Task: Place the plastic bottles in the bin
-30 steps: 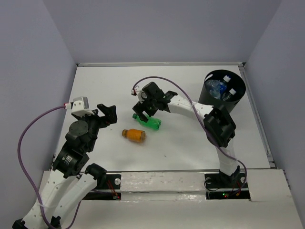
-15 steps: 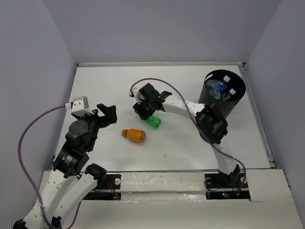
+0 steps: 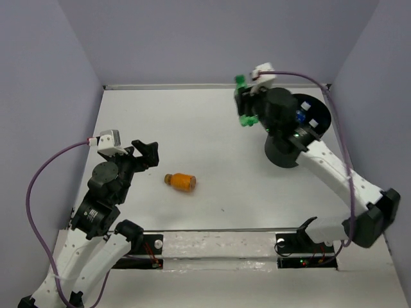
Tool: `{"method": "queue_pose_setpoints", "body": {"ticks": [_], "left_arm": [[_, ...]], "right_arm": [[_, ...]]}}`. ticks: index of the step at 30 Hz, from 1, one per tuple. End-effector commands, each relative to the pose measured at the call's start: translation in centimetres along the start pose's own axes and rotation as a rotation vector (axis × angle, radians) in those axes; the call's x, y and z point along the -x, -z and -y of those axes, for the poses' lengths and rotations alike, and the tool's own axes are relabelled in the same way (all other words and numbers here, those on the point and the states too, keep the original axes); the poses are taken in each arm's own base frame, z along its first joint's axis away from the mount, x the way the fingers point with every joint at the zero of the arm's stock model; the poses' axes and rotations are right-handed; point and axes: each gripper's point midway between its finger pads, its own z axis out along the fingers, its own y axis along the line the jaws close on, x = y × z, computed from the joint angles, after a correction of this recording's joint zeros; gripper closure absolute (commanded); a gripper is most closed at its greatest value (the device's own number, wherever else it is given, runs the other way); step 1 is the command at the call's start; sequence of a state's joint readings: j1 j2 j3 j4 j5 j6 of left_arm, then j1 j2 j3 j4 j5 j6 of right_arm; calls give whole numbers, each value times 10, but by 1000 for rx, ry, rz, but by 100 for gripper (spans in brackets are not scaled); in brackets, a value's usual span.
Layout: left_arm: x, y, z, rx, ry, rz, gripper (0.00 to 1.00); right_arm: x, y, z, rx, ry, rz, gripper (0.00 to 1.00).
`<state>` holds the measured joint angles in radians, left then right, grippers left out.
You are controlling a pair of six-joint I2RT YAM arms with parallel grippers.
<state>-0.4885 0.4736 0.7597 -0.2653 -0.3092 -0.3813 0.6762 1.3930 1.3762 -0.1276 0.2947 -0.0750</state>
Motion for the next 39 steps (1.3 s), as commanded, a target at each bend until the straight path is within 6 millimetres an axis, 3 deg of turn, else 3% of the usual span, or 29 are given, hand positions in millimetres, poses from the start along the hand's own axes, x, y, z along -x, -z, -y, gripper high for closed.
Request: {"method": "queue_pose_setpoints", "body": {"ticks": [1, 2, 6, 13, 16, 20, 23, 26, 29, 30, 31, 32, 33, 34, 35, 36, 37, 39], "left_arm": [[8, 0, 10, -60, -6, 34, 1], [8, 0, 12, -70, -7, 31, 1], [8, 0, 15, -86, -11, 28, 1], [10, 3, 16, -99, -10, 40, 1], [10, 3, 17, -105, -12, 38, 1], [10, 3, 18, -110, -12, 37, 1], [10, 2, 17, -106, -12, 37, 1], [11, 1, 16, -99, -10, 40, 1], [11, 0, 13, -84, -12, 44, 1], [12, 0, 11, -79, -11, 46, 1], [12, -1, 10, -73, -11, 48, 1], [15, -1, 7, -55, -8, 58, 1], [15, -1, 6, -53, -8, 59, 1], [17, 0, 2, -34, -6, 70, 1], [18, 0, 0, -23, -3, 75, 1], [21, 0, -4, 1, 1, 89, 1], [25, 2, -7, 11, 4, 103, 1], [31, 4, -16, 52, 18, 134, 1]], "right_arm": [[68, 68, 141, -493, -239, 370, 66], [79, 86, 158, -565, -267, 438, 66], [56, 115, 216, -820, -273, 458, 67], [17, 125, 259, -958, -277, 454, 68], [3, 128, 264, -1012, -272, 419, 62], [-1, 138, 261, -1009, -296, 444, 13], [6, 136, 253, -935, -296, 449, 7], [15, 112, 232, -764, -329, 389, 7], [22, 75, 183, -466, -358, 305, 7], [27, 60, 140, -276, -349, 274, 7], [26, 53, 114, -180, -340, 249, 8], [20, 40, 59, -10, -301, 189, 8], [11, 32, 50, 32, -267, 159, 8], [8, 32, -1, 178, -192, 116, 8], [0, 30, -34, 289, -159, 74, 8], [-41, 24, -76, 431, -116, -74, 7], [-43, 33, -120, 563, -36, -91, 7], [-85, 31, -167, 697, 87, -190, 5]]}}
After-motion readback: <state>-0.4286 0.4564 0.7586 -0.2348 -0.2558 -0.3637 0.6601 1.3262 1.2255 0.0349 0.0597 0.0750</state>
